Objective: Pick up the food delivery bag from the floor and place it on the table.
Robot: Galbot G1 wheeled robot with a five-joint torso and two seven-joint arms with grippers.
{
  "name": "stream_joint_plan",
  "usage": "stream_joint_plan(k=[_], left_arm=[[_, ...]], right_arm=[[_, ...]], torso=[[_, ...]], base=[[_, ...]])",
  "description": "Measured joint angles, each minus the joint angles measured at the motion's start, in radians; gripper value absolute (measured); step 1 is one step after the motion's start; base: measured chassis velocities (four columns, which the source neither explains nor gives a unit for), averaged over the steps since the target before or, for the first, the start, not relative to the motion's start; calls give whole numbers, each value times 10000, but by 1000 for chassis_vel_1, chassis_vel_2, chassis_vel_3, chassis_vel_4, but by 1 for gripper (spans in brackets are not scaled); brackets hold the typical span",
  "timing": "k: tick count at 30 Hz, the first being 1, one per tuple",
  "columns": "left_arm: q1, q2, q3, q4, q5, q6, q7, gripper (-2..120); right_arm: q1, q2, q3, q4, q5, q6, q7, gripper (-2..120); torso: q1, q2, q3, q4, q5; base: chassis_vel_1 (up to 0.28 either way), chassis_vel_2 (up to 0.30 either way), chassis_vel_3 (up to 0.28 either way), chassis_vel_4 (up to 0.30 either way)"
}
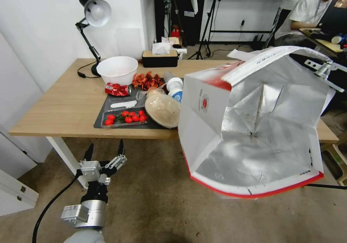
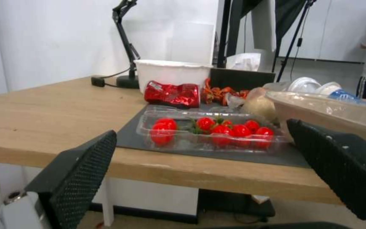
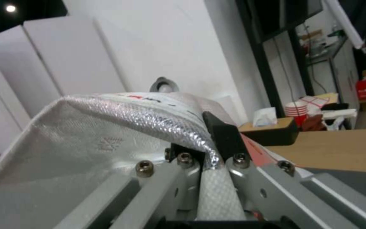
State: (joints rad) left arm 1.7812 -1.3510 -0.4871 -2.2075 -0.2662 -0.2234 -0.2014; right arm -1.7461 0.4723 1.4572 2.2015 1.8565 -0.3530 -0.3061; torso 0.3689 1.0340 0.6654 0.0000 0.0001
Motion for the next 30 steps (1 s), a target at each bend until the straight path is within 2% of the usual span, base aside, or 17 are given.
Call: stream_joint_plan(k=[12, 13, 16, 19, 22, 24, 25, 28, 30], left_arm=[[44, -45, 16, 10, 115, 7, -16, 100], [66, -39, 9, 3, 121, 7, -18, 100], [75, -35, 6, 1, 123, 7, -20, 100], [112, -37, 5, 1, 143, -12, -21, 100], [120, -37, 13, 4, 152, -37, -20, 100], [98, -9, 24, 46, 162, -46, -15, 100], [98, -9, 24, 46, 162, -46, -15, 100], [72, 28, 31, 60, 166, -50, -10, 100], [82, 27, 43, 59, 178, -59, -5, 100]], right_arm=[[485, -335, -245, -150, 878, 332, 2115, 0], [590, -409, -258, -114, 1211, 429, 2875, 0], [632, -477, -264, -64, 1463, 502, 3385, 0], [720, -587, -215, 99, 2221, 596, 4437, 0], [748, -693, -100, 161, 2607, 646, 4871, 0], [806, -905, 98, 255, 3125, 649, 5676, 0], [806, -905, 98, 255, 3125, 649, 5676, 0], [908, -1142, 239, 216, 3642, 670, 6549, 0], [951, -1203, 243, 154, 3735, 700, 6759, 0]], torso=[[1, 0, 0, 0, -1], [0, 0, 0, 0, 0], [0, 0, 0, 1, -2], [0, 0, 0, 1, -1], [0, -1, 0, 0, -1], [0, -1, 0, 1, -2], [0, -1, 0, 1, -2], [0, 0, 0, 1, -2], [0, 0, 0, 1, -2]], base=[[0, 0, 0, 0], [0, 0, 0, 0], [0, 0, 0, 0], [0, 0, 0, 0], [0, 0, 0, 0], [0, 0, 0, 0], [0, 0, 0, 0], [0, 0, 0, 0], [0, 0, 0, 0]])
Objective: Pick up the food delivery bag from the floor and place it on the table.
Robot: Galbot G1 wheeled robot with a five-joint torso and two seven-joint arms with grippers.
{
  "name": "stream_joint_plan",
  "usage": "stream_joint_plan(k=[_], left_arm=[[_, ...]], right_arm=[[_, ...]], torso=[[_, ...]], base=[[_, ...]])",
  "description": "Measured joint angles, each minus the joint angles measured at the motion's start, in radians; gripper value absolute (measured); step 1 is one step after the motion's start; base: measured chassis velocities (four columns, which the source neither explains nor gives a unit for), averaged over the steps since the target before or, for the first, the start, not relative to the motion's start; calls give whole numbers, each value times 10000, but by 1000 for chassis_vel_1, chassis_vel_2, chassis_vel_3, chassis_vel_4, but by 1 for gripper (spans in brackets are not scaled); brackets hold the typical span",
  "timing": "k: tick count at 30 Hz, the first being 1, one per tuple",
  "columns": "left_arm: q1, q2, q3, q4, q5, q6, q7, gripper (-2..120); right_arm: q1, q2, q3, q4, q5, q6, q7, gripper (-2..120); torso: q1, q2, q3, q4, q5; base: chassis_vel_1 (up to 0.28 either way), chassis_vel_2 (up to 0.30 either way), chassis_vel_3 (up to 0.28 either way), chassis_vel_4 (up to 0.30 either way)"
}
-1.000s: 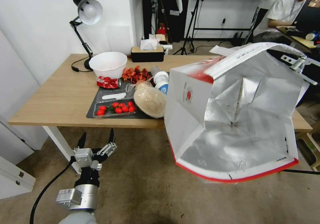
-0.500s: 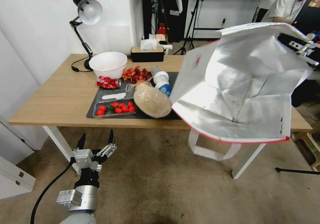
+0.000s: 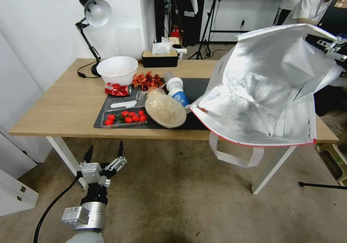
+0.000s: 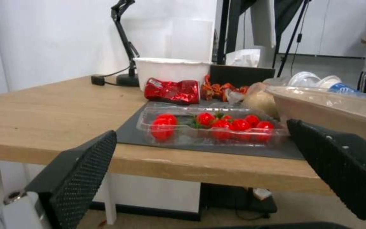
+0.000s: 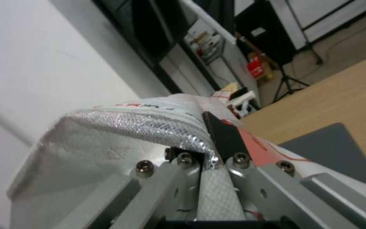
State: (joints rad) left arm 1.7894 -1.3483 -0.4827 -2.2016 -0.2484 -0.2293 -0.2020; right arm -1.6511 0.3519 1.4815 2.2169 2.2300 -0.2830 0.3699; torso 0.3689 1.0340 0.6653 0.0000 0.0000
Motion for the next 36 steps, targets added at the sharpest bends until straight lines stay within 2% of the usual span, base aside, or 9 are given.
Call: stream_joint_plan(k=[7, 10, 12, 13, 17, 20, 27, 29, 36], left_arm=[[75, -71, 87, 36, 133, -111, 25, 100], [68, -45, 78, 56, 144, -119, 33, 100], [61, -28, 70, 61, 144, -119, 33, 100], [45, 19, 38, 62, 144, -118, 33, 100], [64, 53, 7, 60, 143, -109, 32, 100], [92, 34, 8, 67, 183, -113, 31, 100], [111, -44, 81, 101, 308, -127, 33, 100], [107, -47, 86, 97, 341, -124, 40, 100], [143, -102, 81, 64, 402, -124, 41, 100]], right_arm=[[424, -132, -385, -313, 355, 295, 753, 0], [1441, -32, -1475, -574, 330, 346, 1182, 0], [1668, -6, -1811, -655, 262, 364, 1208, 0], [2034, 31, -2405, -816, 110, 417, 1236, 0], [2357, 29, -3038, -1175, -130, 527, 1227, 0], [2393, 5, -3154, -1344, -180, 536, 1198, 0], [2372, -132, -3178, -1842, -150, 491, 892, 0], [2411, -691, -3229, -2414, -190, 497, 118, 0], [2337, -1227, -3404, -3072, -578, 498, -789, 0]], torso=[[0, 0, 0, -1, 0], [0, 0, 0, 0, 2], [1, -1, 0, 0, 2], [0, -1, 0, 0, 3], [1, -1, 0, 0, 2], [1, -1, 0, 0, 2], [0, -1, 0, -2, 1], [0, -1, 0, 0, 0], [1, -1, 0, 0, 1]], base=[[0, 0, 0, 0], [0, 0, 0, 0], [0, 0, 0, 0], [0, 0, 0, 0], [0, 0, 0, 0], [0, 0, 0, 0], [0, 0, 0, 0], [0, 0, 0, 0], [0, 0, 0, 0]])
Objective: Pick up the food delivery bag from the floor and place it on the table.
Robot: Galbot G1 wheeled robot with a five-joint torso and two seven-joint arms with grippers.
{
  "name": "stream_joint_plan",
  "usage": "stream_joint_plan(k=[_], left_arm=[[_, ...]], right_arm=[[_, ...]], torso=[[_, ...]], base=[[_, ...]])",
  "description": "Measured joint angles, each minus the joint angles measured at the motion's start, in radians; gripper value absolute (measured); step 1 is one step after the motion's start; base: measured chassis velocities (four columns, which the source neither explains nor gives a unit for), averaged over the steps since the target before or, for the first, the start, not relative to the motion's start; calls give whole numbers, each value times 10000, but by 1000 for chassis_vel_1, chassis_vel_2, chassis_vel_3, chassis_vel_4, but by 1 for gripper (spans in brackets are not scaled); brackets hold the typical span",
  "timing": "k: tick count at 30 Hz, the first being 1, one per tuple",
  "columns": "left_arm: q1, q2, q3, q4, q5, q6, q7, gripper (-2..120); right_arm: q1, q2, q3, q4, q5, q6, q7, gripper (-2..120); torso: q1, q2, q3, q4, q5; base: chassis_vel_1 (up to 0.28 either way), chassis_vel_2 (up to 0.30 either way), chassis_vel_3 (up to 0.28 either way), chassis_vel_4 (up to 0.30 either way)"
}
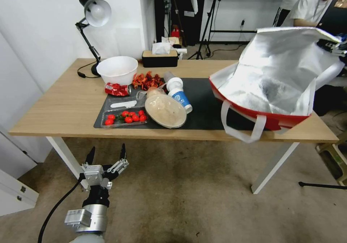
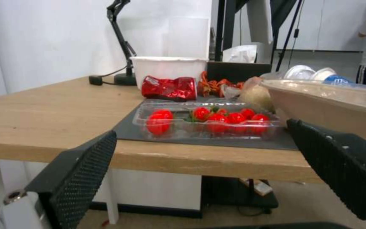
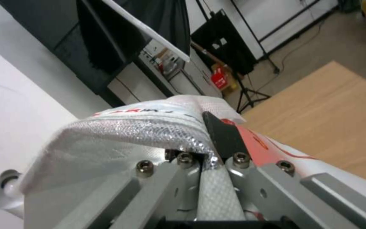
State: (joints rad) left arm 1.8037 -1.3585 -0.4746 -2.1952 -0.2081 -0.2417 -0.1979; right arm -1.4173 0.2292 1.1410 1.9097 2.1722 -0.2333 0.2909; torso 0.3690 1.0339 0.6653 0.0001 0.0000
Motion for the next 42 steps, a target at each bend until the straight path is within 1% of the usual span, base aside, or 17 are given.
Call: stream_joint_plan(k=[1, 6, 8, 9, 10, 11, 12, 13, 14, 16, 17, 19, 20, 23, 28, 41, 42], left_arm=[[16, -32, 0, -4, 31, -2, 0, 100], [21, -59, 0, -5, 63, -7, -1, 100], [9, -76, 9, -2, 97, -7, -2, 100], [9, -76, 9, -2, 97, -7, -2, 100], [5, -92, 18, 2, 107, -7, 0, 100], [3, -110, 22, 11, 124, -7, 1, 100], [3, -110, 22, 11, 124, -7, 1, 100], [3, -126, 22, 13, 135, -7, 1, 100], [3, -134, 32, 13, 140, -6, 5, 100], [6, -137, 30, 15, 142, -5, 3, 100], [12, -141, 26, 14, 145, -3, 2, 100], [33, -145, 8, 4, 146, 22, -5, 100], [33, -145, 8, 4, 146, 22, -5, 100], [43, -144, -4, 33, 145, 26, -23, 100], [55, -149, -2, 72, 159, 23, -30, 100], [106, -151, -23, 47, 178, -6, -34, 100], [122, -152, -31, 38, 181, -11, -34, 100]], right_arm=[[-110, -193, -81, -275, -360, -1, -432, 0], [7, -359, -652, -680, -1205, 34, -1237, 0], [525, -384, -1503, -925, -1685, 131, -1841, 0], [525, -384, -1503, -925, -1685, 131, -1841, 0], [978, -260, -2285, -1034, -1878, 138, -2001, 0], [1992, -3, -3672, -1197, -2087, 117, -2123, 0], [1992, -3, -3672, -1197, -2087, 117, -2123, 0], [2617, 125, -4303, -1274, -2140, 112, -2127, 0], [3198, 258, -4829, -1331, -2186, 92, -2124, 0], [3526, 342, -5106, -1358, -2213, 75, -2121, 0], [4152, 498, -5615, -1418, -2273, 64, -2108, 0], [5588, 873, -6690, -1564, -2376, 48, -2007, 0], [5588, 873, -6690, -1564, -2376, 48, -2007, 0], [7241, 1180, -7992, -1834, -2456, 1, -1580, 0], [7689, 1234, -8328, -1957, -2440, -180, -1215, 0], [8473, 1492, -9077, -2279, -2521, -456, -1124, 0], [8630, 1539, -9205, -2321, -2567, -453, -1137, 4]], torso=[[0, 0, 0, 0, -1], [-1, 0, 0, -1, 1], [0, 1, -1, -2, -8], [0, 1, -1, -2, -8], [-2, 2, -3, -2, -17], [-2, -2, 0, -7, 25], [-2, -2, 0, -7, 25], [-1, -2, 1, -3, 25], [-1, -1, 0, 1, 9], [-1, -1, 0, 1, -1], [-2, 0, -1, -1, -7], [-2, -1, 0, 0, 0], [-2, -1, 0, 0, 0], [0, -1, 1, 3, -1], [-1, 0, 1, -3, -1], [-1, 0, 1, -1, -1], [0, 0, 1, 1, 0]], base=[[0, 0, 0, 0], [0, 0, 0, 0], [0, 0, 0, 0], [0, 0, 0, 0], [0, 0, 0, 0], [0, 0, 0, 0], [0, 0, 0, 0], [0, 0, 0, 0], [0, 0, 0, 0], [0, 0, 0, 0], [0, 0, 0, 0], [0, 0, 0, 0], [0, 0, 0, 0], [0, 0, 0, 0], [0, 0, 0, 0], [0, 0, 0, 0], [0, 0, 0, 0]])
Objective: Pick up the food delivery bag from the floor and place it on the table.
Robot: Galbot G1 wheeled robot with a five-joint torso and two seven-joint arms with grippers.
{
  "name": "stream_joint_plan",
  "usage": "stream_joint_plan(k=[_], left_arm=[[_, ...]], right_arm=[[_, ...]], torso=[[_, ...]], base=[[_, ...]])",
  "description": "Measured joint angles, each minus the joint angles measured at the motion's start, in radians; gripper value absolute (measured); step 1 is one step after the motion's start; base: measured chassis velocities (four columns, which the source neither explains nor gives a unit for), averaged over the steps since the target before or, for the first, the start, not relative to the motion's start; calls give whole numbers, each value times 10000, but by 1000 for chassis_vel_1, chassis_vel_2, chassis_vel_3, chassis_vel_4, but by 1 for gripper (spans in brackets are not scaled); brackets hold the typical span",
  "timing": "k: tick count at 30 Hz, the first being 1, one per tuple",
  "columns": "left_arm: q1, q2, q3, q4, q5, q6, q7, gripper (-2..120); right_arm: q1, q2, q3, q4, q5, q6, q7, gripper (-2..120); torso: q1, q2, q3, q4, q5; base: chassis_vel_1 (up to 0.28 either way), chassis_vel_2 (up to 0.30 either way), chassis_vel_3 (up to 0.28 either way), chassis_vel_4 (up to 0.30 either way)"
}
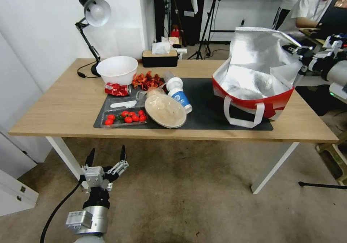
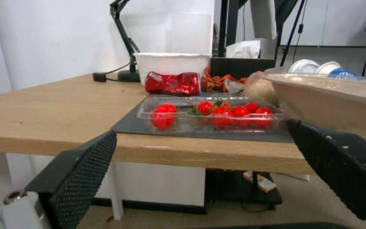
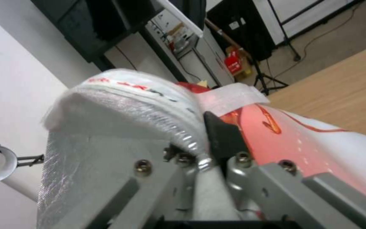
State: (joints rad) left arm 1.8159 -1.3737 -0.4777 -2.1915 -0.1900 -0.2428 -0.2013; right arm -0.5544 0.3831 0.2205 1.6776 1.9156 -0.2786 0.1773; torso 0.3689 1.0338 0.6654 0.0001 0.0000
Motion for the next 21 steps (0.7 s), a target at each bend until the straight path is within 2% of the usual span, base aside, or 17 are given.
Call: stream_joint_plan(k=[2, 3, 5, 7, 10, 12, 13, 14, 17, 18, 21], left_arm=[[25, -7, -7, -7, 25, -3, 0, 100], [25, -7, -7, -7, 25, -3, 0, 100], [35, -14, -7, -11, 43, -5, 0, 100], [37, -19, -7, -12, 57, -4, 0, 100], [46, -35, -11, -12, 96, -9, 1, 100], [50, -37, -11, -11, 105, -10, 2, 100], [55, -50, -11, -10, 134, -23, 3, 100], [55, -50, -11, -10, 134, -23, 3, 100], [72, -100, 9, 3, 208, -68, 7, 100], [72, -100, 9, 3, 208, -68, 7, 100], [113, -134, 34, 29, 262, -135, 15, 100]], right_arm=[[347, 68, -261, -108, -110, 48, -61, 14], [347, 68, -261, -108, -110, 48, -61, 14], [607, 125, -463, -213, -202, 73, -81, 24], [704, 141, -531, -252, -239, 78, -87, 27], [942, 171, -696, -356, -396, 84, -134, 41], [966, 172, -709, -371, -434, 85, -155, 42], [1026, 171, -749, -415, -616, 99, -242, 54], [1026, 171, -749, -415, -616, 99, -242, 54], [1293, 169, -900, -584, -1177, 218, -434, 68], [1293, 169, -900, -584, -1177, 218, -434, 68], [1613, 141, -1152, -776, -2009, 346, -722, 83]], torso=[[0, 0, 0, -1, -2], [0, 0, 0, -1, -2], [-1, 0, -1, -1, 0], [0, 0, -1, 0, 0], [0, 0, -1, -1, 0], [-1, 0, -1, -1, 0], [0, 0, -1, -2, 0], [0, 0, -1, -2, 0], [0, 0, -1, -1, 0], [0, 0, -1, -1, 0], [0, 0, -1, -1, 1]], base=[[0, 0, 0, 0], [0, 0, 0, 0], [0, 0, 0, 0], [0, 0, 0, 0], [0, 0, 0, 0], [0, 0, 0, 0], [0, 0, 0, 0], [0, 0, 0, 0], [0, 0, 0, 0], [0, 0, 0, 0], [0, 0, 0, 0]])
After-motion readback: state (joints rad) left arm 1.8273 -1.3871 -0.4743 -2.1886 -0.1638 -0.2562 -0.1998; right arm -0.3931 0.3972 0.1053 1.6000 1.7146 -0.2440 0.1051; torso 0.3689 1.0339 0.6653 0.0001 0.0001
